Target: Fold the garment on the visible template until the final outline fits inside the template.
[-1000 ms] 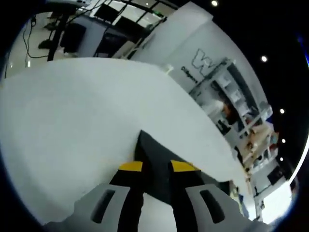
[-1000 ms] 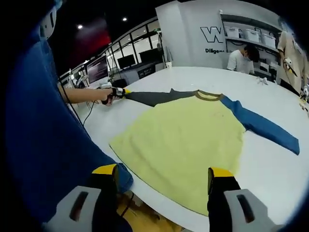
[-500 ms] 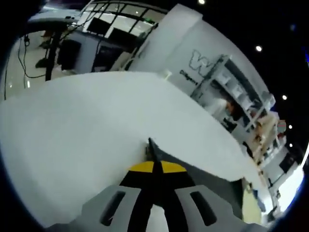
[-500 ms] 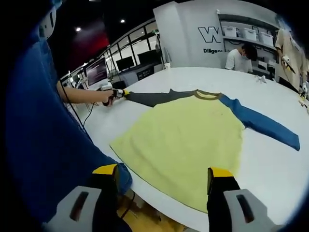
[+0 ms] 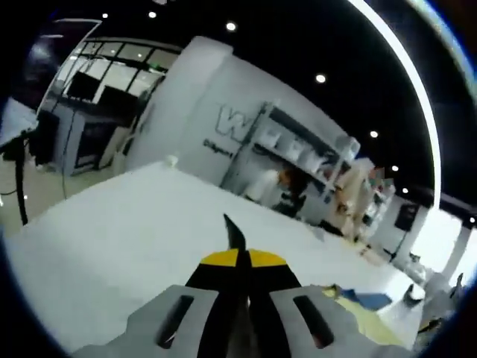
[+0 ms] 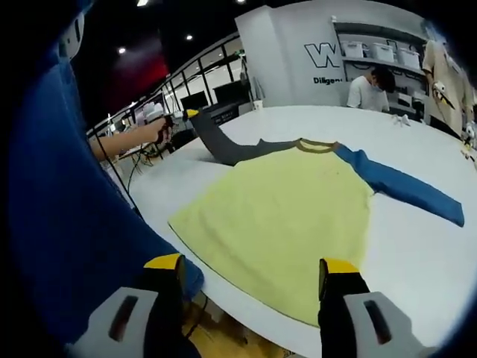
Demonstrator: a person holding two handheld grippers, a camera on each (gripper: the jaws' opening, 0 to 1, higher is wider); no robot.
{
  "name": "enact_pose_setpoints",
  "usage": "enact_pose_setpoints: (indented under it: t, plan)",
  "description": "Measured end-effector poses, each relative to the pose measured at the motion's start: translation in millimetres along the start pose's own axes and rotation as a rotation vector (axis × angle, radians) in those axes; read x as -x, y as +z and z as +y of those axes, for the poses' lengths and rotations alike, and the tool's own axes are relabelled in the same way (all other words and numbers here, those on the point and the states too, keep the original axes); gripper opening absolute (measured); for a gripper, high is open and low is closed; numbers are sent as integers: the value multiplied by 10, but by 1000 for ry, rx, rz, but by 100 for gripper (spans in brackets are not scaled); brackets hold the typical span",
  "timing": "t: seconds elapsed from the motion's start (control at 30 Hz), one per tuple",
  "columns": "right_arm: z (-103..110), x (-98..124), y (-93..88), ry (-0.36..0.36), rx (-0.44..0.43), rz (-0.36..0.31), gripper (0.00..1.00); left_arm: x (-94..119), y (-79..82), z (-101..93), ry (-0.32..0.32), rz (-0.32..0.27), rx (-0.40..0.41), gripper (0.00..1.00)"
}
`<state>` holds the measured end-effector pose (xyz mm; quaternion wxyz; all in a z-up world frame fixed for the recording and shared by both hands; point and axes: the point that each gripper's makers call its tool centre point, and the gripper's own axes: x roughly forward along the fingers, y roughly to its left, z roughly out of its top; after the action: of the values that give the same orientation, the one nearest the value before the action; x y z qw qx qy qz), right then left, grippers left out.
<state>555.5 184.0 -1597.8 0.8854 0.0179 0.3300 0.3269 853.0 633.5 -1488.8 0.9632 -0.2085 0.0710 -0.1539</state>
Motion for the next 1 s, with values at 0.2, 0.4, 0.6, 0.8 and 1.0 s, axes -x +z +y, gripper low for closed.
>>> enact_pose_setpoints:
  t: [0.2,0.4,0.6,0.8,1.0]
  plan:
    - [-52,51,-58,13,-7,-10,71,-107,103,-868,-180,41,-175,0]
    - [-56,143,-126,15,-13,-24,70,-249,-93,-1560,-342,151,-288,0]
    - [-208,298,-240,3,-38,-43,70,-266,-265,-2074,-453,190,-369,0]
    - [-254,365,-317,-1,-56,-49,69,-248,-673,-2448,-534,279,-448,0]
    - [-283,415,-352,-4,-81,-64,69,-139,-1077,-2859,-609,328,-540,0]
